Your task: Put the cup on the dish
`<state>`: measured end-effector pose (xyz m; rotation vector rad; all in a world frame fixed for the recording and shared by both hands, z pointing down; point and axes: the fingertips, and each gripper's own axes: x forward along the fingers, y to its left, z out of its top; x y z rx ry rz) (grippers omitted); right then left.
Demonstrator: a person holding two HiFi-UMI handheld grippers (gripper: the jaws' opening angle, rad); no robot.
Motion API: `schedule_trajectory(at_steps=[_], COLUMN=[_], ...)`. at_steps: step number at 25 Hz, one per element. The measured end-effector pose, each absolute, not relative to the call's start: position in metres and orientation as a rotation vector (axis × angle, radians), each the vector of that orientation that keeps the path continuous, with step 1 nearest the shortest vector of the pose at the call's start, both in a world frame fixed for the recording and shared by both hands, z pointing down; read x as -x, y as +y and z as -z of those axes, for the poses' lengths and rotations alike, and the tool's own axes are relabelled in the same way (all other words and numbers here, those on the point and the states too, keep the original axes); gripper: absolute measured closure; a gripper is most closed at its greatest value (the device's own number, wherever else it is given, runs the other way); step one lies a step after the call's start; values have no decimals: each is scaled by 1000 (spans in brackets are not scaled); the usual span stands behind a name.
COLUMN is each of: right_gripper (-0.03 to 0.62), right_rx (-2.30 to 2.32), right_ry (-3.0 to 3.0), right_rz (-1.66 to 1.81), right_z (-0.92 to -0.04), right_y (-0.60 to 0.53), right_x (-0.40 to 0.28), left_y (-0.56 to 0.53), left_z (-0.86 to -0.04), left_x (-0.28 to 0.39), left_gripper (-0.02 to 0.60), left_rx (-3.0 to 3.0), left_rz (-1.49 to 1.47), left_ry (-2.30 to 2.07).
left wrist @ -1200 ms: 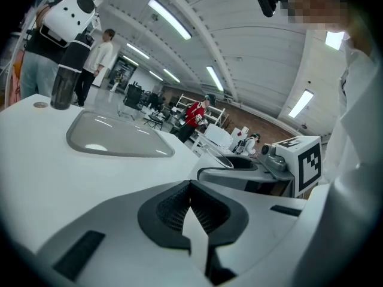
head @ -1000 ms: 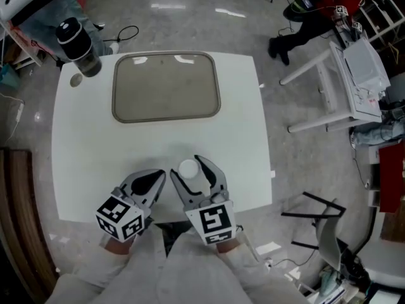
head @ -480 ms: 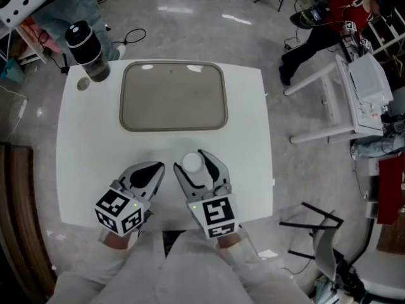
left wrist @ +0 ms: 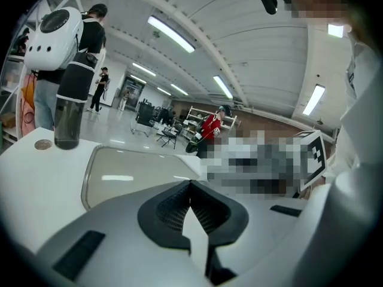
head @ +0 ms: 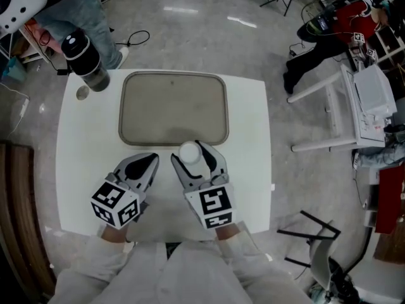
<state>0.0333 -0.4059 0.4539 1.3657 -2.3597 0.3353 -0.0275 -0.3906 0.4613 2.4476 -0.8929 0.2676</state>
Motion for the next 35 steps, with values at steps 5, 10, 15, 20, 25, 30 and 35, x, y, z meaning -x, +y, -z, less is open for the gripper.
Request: schedule_trajectory(at_steps=[5,10,15,20,25,30,35], right_gripper=[321,321,321,321,321,321,321], right_rx=[-1327,-1256,-1247,-1247,-1236,-1236,-1243], right_ry=[-2370,-2376,-2386,-2385,-2391,-2392,-2380], right_rz=[-313,-323,-325,-331,-302,-315,-341], right_z=[-453,-470,-482,-495,-501,-512,-526], right_y=[-446,-471,-501,-528,-554,-571,-577], right_x=[-32,-27,-21,-18,-17,-15,-16], left_y=[-425,-448,-476,-497,-511,-513,-512], left_z=[-462,-473,-479,-489,-497,-508,-516], left_x=[28,25,22,25,24,21,22], left_gripper=[586,586,586,586,586,586,586], left_rx=[-2429,-2417,-2423,-2397,-2375,-2350,-2341], left_rz=[-266,-279,-280,-266,-269,-279,-297], left_ry=[-926,-934,-945,-972,-984,-963,-952])
